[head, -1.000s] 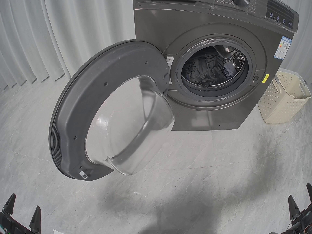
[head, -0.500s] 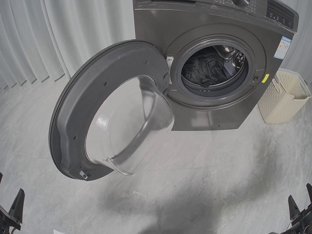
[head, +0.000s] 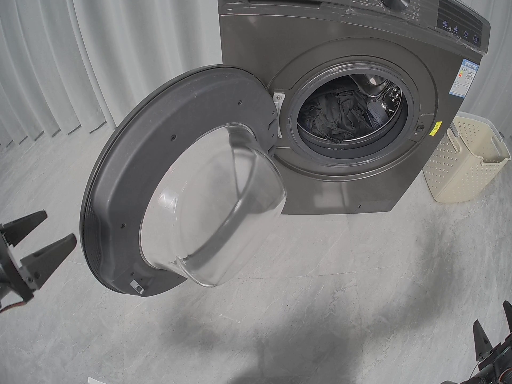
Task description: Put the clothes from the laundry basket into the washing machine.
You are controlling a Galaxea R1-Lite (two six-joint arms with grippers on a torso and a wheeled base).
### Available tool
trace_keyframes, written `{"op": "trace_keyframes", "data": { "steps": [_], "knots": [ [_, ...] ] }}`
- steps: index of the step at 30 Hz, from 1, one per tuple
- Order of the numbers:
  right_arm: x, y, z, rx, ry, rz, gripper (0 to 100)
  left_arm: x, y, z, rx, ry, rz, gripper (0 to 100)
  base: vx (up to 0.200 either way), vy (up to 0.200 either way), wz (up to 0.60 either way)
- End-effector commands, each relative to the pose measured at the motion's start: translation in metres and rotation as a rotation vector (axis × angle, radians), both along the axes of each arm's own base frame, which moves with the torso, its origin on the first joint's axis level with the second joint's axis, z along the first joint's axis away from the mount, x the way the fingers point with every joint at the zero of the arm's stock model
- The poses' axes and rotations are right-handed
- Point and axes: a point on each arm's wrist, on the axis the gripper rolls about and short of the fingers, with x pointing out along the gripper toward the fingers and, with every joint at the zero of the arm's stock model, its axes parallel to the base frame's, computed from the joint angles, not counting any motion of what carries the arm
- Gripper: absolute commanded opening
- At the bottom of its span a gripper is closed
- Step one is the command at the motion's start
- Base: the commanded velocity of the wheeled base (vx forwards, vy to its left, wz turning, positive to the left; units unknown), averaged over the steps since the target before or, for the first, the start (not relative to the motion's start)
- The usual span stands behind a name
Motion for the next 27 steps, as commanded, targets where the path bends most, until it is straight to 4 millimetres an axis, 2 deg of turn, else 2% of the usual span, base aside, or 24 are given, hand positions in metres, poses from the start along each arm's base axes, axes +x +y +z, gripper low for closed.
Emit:
{"op": "trace_keyframes", "data": {
  "steps": [1, 5, 10, 12, 17, 22, 25, 27],
  "knots": [
    [0.000, 0.000, -0.005, -0.001, 0.001, 0.000, 100, 0.062, -0.018, 0.006, -0.002, 0.078, -0.125, 100, 0.000, 0.000, 0.00],
    [0.000, 0.000, -0.005, -0.001, 0.001, 0.000, 100, 0.076, -0.035, 0.007, -0.005, 0.054, -0.217, 100, 0.000, 0.000, 0.00],
    [0.000, 0.000, -0.005, 0.000, 0.001, 0.000, 100, 0.075, -0.050, 0.004, -0.003, 0.056, -0.303, 100, 0.000, 0.000, 0.00],
    [0.000, 0.000, -0.005, 0.000, 0.001, 0.000, 100, 0.066, -0.060, 0.006, -0.019, 0.054, -0.378, 100, 0.000, 0.000, 0.00],
    [0.000, 0.000, -0.005, -0.001, 0.001, -0.001, 100, 0.036, -0.069, 0.012, -0.093, 0.057, -0.525, 100, 0.000, 0.000, 0.00],
    [0.000, 0.000, -0.005, -0.001, 0.001, -0.001, 100, 0.030, -0.068, 0.002, -0.106, 0.092, -0.526, 100, 0.000, 0.000, 0.00],
    [0.000, 0.000, -0.005, -0.001, 0.001, 0.000, 100, 0.033, -0.068, 0.007, -0.112, 0.073, -0.510, 100, 0.000, 0.000, 0.00],
    [0.000, 0.000, -0.005, -0.002, 0.001, 0.003, 100, 0.040, -0.062, 0.016, -0.125, 0.036, -0.430, 100, 0.000, 0.000, 0.00]
  ]
}}
